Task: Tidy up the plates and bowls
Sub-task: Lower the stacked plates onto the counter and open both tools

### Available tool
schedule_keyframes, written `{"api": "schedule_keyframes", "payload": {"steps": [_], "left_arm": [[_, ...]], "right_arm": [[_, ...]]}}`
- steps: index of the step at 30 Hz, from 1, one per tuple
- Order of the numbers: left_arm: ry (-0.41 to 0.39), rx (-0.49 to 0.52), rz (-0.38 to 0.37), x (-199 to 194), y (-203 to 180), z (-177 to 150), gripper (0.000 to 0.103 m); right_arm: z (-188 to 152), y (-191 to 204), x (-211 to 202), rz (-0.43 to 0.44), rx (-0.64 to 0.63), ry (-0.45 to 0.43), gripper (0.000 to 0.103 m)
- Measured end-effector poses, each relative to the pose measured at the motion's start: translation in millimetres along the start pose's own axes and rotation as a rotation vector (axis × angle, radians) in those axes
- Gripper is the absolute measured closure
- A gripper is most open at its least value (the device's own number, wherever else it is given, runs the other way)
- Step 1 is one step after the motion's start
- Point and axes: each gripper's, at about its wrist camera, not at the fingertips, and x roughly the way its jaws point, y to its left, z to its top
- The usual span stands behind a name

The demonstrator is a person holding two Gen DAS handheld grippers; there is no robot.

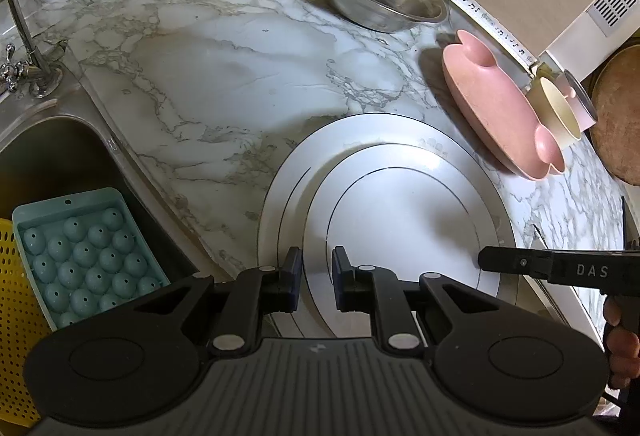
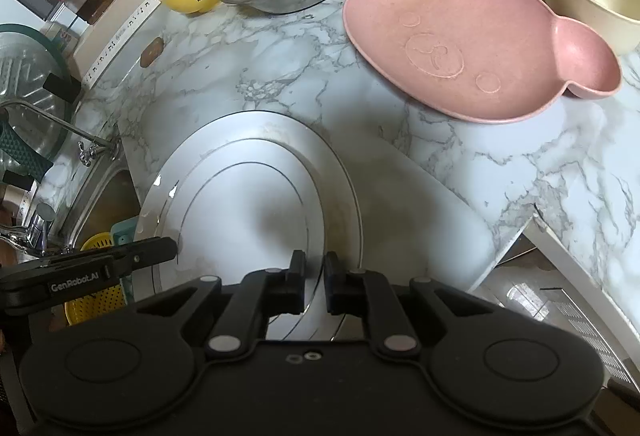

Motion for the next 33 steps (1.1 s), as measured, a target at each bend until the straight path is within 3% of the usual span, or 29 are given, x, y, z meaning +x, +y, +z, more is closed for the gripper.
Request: {"api": "schedule_keyframes", "payload": {"steps": [20,29,33], "left_arm": [[-0.099,0.075,0.000,-26,-19,-1,0.088],[-0.165,0.143,-0.007,-44,-40,-2,0.087],[-0.200,0.179,-0.018,-54,-52,-2,0.087]], "right_arm": [[1,2,-6,0.001,-0.007,-0.063,0.091],[-10,12,-45,0.014,-0.089,-0.186,0.089],[-16,17,-64,0.002,-0.131,-0.252,0.083]]}}
